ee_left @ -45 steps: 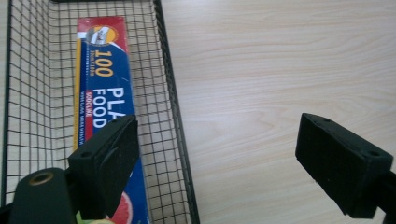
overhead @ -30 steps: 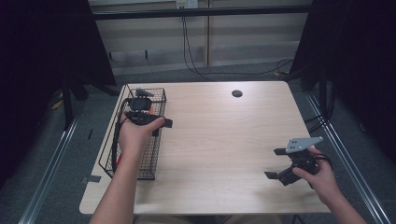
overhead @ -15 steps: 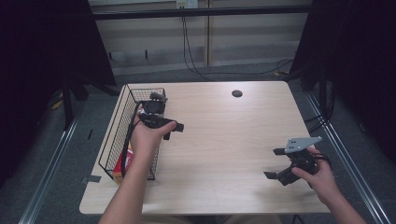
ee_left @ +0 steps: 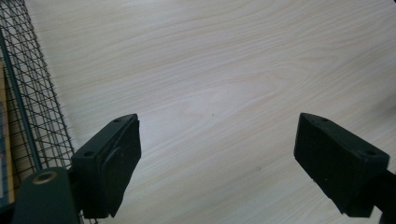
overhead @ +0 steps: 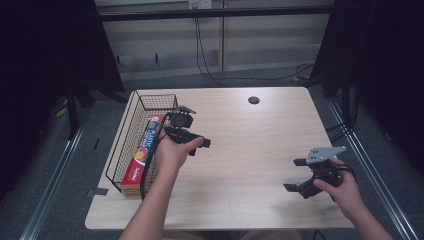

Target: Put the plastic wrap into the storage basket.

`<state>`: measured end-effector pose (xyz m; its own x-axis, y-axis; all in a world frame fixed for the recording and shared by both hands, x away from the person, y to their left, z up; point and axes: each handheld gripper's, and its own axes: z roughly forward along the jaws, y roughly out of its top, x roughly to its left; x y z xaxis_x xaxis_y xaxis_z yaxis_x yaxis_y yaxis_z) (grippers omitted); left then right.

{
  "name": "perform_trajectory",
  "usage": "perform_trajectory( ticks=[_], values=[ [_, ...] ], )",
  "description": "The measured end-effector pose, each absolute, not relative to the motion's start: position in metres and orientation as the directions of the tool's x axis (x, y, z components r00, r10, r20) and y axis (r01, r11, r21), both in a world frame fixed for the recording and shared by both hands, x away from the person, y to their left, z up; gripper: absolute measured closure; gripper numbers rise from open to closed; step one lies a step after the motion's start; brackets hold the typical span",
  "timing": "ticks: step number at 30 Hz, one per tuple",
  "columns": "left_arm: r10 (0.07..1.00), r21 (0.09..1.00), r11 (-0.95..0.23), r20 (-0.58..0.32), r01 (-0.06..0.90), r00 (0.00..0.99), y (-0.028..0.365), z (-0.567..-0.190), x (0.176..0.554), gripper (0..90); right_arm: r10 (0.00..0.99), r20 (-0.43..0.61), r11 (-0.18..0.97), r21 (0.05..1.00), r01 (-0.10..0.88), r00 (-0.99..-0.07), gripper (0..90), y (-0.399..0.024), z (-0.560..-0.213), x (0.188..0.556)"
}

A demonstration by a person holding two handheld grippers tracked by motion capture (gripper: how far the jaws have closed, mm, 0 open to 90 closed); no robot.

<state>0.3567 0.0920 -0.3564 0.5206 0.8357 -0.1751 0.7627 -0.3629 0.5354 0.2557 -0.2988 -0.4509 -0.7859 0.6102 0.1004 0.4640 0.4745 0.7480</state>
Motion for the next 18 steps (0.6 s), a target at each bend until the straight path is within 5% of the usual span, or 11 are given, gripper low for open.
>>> perform_trajectory(
  ticks=[18],
  values=[
    [0.808,0.547,-0.38,-0.196,0.746,0.555,0.076,-0.383,0.347,14.6,0.615,0.101,0.474,0.745,0.469,-0.782,1.9,-0.299,-0.453,0.257]
  ],
)
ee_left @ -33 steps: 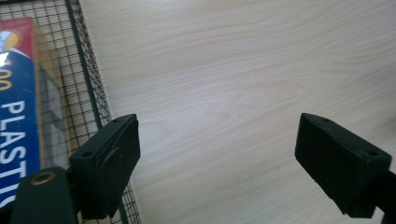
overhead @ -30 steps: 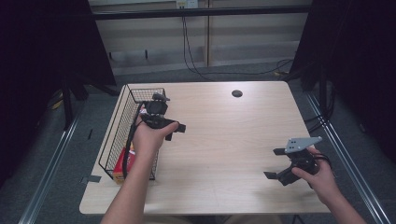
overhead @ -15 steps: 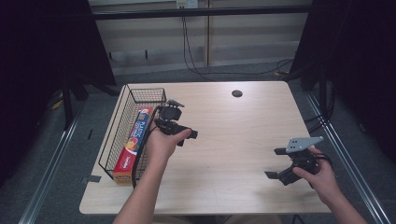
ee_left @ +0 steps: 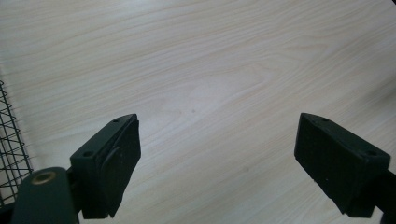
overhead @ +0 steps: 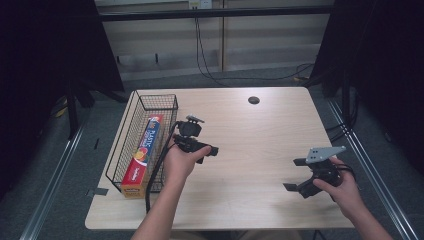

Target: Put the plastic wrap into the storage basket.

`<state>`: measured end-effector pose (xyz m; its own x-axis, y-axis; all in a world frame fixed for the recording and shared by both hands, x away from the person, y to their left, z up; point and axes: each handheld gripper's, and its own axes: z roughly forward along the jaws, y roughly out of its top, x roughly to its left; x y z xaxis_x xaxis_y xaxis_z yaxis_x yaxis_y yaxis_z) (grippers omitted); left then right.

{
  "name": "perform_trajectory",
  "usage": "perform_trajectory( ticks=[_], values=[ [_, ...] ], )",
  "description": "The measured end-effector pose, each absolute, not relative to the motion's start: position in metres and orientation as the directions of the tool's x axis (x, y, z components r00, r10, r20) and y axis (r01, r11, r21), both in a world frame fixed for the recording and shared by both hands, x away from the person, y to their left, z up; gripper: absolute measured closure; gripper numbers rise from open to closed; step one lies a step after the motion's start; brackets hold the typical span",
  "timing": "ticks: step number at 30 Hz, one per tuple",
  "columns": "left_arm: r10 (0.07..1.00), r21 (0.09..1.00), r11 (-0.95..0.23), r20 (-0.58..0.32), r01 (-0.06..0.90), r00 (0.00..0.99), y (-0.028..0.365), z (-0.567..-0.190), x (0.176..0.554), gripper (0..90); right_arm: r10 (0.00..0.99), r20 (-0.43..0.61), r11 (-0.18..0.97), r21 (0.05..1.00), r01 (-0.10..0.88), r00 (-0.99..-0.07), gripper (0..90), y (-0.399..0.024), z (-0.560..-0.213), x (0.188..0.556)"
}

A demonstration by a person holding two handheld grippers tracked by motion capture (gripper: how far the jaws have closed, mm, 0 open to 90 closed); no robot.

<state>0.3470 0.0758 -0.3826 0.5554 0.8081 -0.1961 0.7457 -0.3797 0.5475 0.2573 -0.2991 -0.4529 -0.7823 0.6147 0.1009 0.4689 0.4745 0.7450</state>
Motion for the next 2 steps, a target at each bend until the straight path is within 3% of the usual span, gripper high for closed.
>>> perform_trajectory(
  ticks=[2],
  values=[
    [0.803,0.549,-0.376,-0.209,0.747,0.558,0.0753,-0.3845,0.347,14.5,0.615,0.104,0.477,0.74,0.474,-0.782,1.9,-0.2991,-0.4538,0.2578]
  ],
)
